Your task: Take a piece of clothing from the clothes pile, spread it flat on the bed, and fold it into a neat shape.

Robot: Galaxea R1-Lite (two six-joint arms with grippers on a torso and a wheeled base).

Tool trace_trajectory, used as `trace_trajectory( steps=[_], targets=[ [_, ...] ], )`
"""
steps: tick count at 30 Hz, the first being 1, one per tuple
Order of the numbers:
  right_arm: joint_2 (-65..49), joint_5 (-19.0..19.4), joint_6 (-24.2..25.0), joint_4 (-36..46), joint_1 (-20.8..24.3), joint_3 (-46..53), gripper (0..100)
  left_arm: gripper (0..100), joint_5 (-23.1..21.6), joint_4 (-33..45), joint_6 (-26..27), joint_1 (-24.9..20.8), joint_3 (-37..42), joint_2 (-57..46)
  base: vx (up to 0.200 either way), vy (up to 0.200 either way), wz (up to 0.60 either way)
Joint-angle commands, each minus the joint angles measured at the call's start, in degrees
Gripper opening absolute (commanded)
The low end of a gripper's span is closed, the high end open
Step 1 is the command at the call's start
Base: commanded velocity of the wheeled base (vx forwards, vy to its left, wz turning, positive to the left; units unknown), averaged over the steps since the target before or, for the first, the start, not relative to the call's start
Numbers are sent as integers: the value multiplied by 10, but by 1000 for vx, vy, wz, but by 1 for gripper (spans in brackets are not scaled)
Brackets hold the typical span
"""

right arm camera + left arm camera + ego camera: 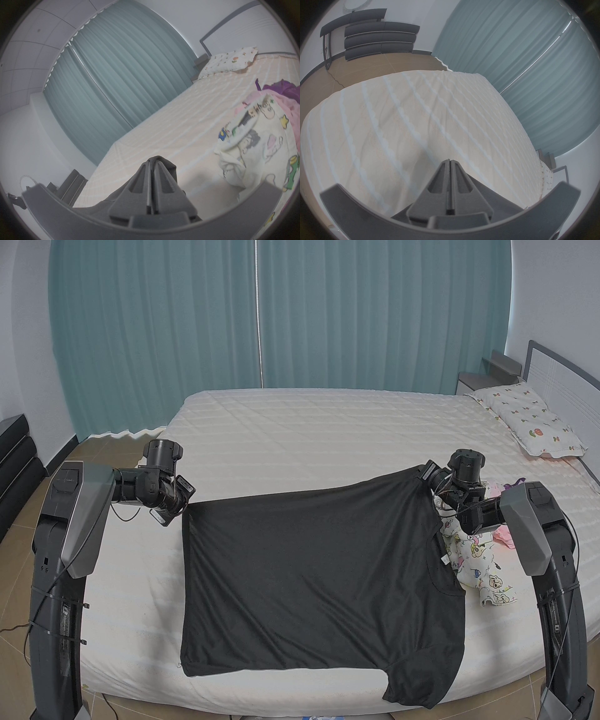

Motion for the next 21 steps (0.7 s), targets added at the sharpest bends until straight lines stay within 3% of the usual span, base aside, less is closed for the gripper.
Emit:
trace_trajectory(
  steps=[1, 13, 14, 15, 21],
  targets=[
    [12, -7, -3, 4, 9, -22, 0, 0, 1, -3, 8, -2, 0, 4, 0, 0, 0],
    [73, -20, -23, 7, 10, -21, 0, 0, 1, -6, 40, -17, 0, 50, 0, 0, 0],
    [77, -20, -22, 7, 11, -21, 0, 100, 1, -9, 42, -18, 0, 53, 0, 0, 0],
    [87, -22, -23, 6, 12, -21, 100, 100, 1, -16, 44, -20, 0, 58, 0, 0, 0],
    [107, -35, -23, 0, 13, -23, 100, 100, 3, -35, 47, -29, 0, 64, 0, 0, 0]
  ],
)
